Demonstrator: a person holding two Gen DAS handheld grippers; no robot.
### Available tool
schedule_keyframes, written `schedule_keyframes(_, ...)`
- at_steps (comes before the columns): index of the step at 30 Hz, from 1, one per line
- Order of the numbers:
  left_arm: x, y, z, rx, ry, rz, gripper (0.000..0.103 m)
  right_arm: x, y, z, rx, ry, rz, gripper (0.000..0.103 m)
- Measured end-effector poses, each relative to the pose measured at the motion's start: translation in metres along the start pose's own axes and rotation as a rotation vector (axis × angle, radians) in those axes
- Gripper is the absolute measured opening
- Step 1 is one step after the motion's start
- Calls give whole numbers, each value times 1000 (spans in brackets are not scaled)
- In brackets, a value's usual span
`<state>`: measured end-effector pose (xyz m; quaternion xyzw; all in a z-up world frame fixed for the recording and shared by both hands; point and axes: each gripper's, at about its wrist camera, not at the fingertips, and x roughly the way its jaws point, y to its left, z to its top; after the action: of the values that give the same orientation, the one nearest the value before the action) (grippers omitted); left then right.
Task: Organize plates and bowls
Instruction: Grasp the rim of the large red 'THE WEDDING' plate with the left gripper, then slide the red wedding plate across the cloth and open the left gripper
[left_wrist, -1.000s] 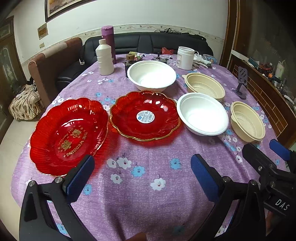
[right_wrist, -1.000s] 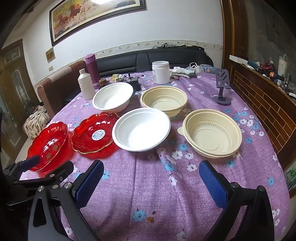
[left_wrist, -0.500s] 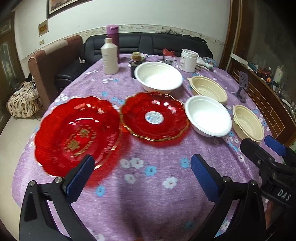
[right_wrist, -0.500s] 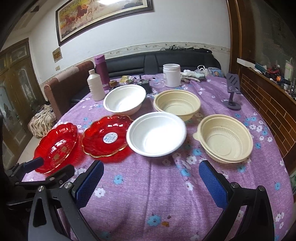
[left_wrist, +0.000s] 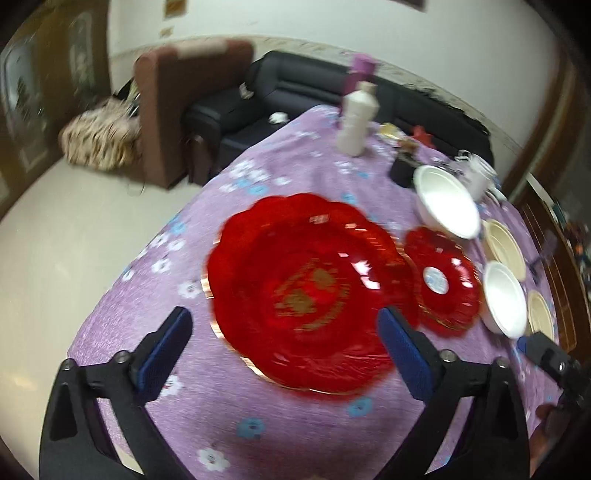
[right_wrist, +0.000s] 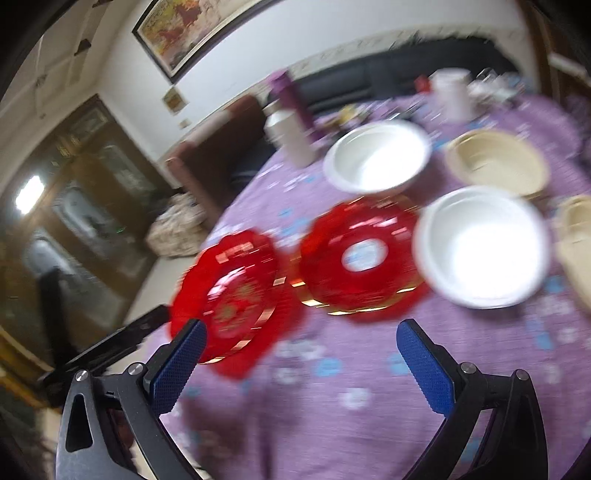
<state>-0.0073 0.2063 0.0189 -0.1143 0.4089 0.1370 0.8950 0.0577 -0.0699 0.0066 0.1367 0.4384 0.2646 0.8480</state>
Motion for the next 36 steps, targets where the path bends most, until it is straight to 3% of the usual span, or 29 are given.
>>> schedule_keyframes(3,20,12,-5,-44,64,3,87,29,11,3,30,57,55,95)
schedule_keyframes(6,36,19,-7,-74,81,-16,86,57,12,7,85,118,107,82)
schedule_keyframes(11,61,20,-10,-96,134,-14,74,100,10,12,151,201,96,48)
schedule_keyframes(15,78,21,-12,-112,176,-13,54,117,10,14,168,216,104,46)
schedule_keyframes(19,90,22,-17,-109,202,36,35,130,12,15,151,218,75,29)
schedule_keyframes(22,92,27,-21,-122,196,63,19,131,10,16,135,208,18,9)
schedule_keyframes(27,79,26,-22,-119,152,76,16,124,16,13,90,192,-11,9)
schedule_keyframes(36,39,32,-20,-127,39,66,15,87,35,11,22,113,25,9)
